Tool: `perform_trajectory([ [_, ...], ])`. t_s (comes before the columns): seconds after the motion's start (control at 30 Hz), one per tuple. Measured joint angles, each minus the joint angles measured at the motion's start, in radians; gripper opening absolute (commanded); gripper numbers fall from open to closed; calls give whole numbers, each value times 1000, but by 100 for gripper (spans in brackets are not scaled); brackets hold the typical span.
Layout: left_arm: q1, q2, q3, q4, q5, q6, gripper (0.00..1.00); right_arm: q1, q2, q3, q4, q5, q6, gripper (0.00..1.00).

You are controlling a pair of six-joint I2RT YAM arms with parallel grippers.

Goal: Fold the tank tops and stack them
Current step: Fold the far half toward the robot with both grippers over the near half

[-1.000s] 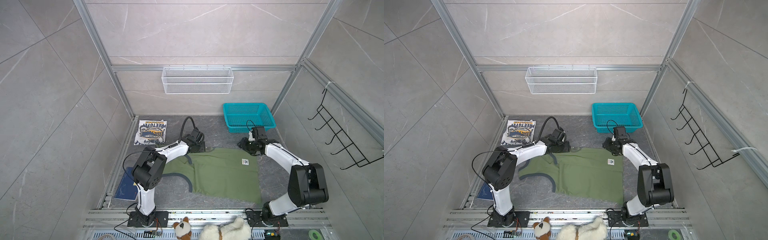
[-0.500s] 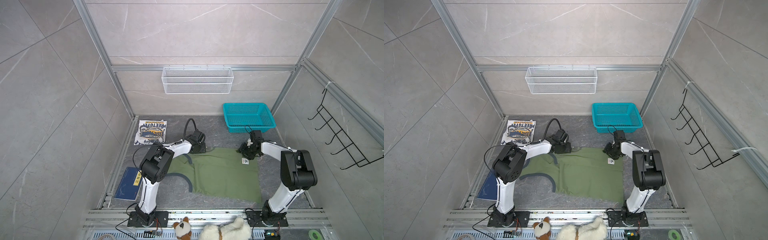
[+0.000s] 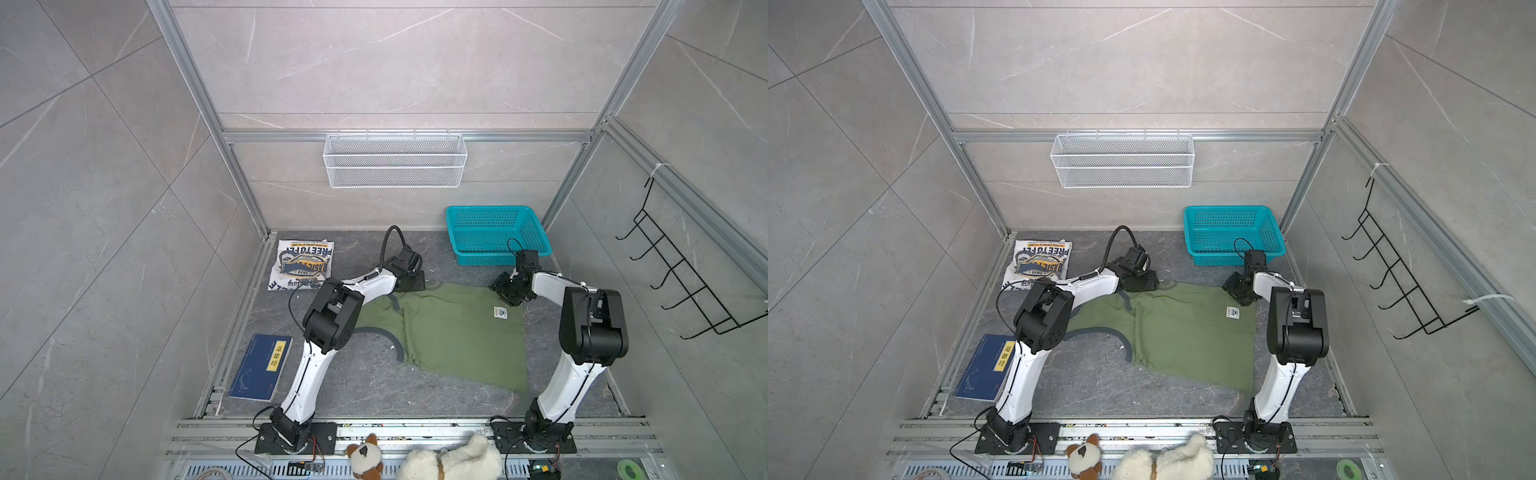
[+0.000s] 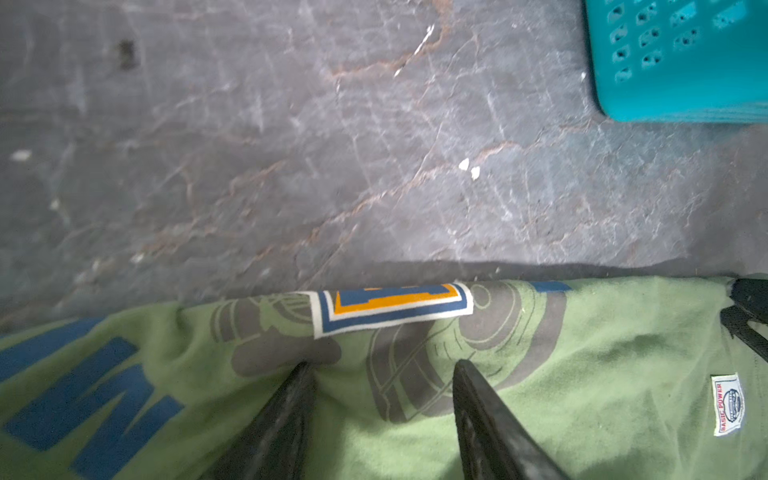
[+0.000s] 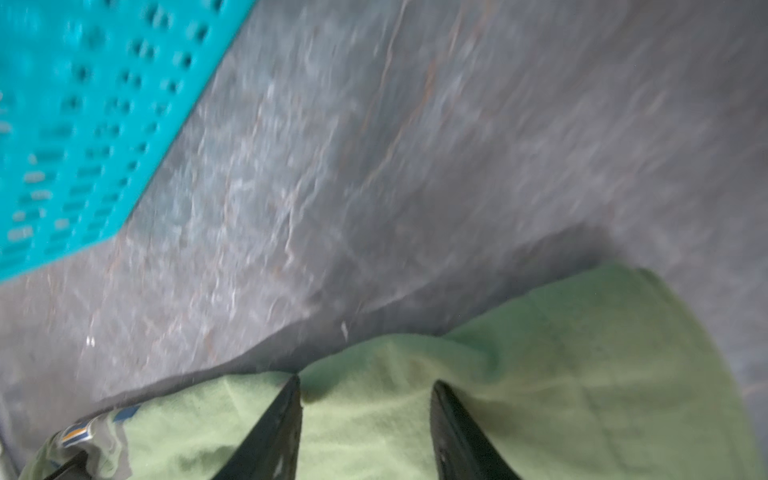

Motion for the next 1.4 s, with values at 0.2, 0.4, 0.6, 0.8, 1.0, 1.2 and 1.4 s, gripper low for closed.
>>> perform_trajectory([
  [0.2, -17, -30, 12, -125, -50, 22, 64, -2, -72, -42, -25, 37, -18, 54],
  [0.4, -73, -303, -171, -248, -131, 32, 66, 36, -377, -129, -108, 46, -47, 54],
  [0.6, -216, -637, -478, -262, -182, -7, 58, 86, -623, -285, -197, 9, -82, 54],
  [0.8, -330, -692, -739, -255, -187, -122, 48, 155, -743, -411, -315, -7, -89, 54],
  [1.0, -332, -705, -864, -190, -192, -224, 45, 191, -814, -471, -353, -6, -82, 54],
  [1.2, -332, -712, -867, -103, -194, -258, 45, 200, -849, -513, -377, -6, -68, 54],
  [1.4, -332, -707, -866, -65, -186, -269, 41, 200, -865, -523, -388, 2, -63, 54],
])
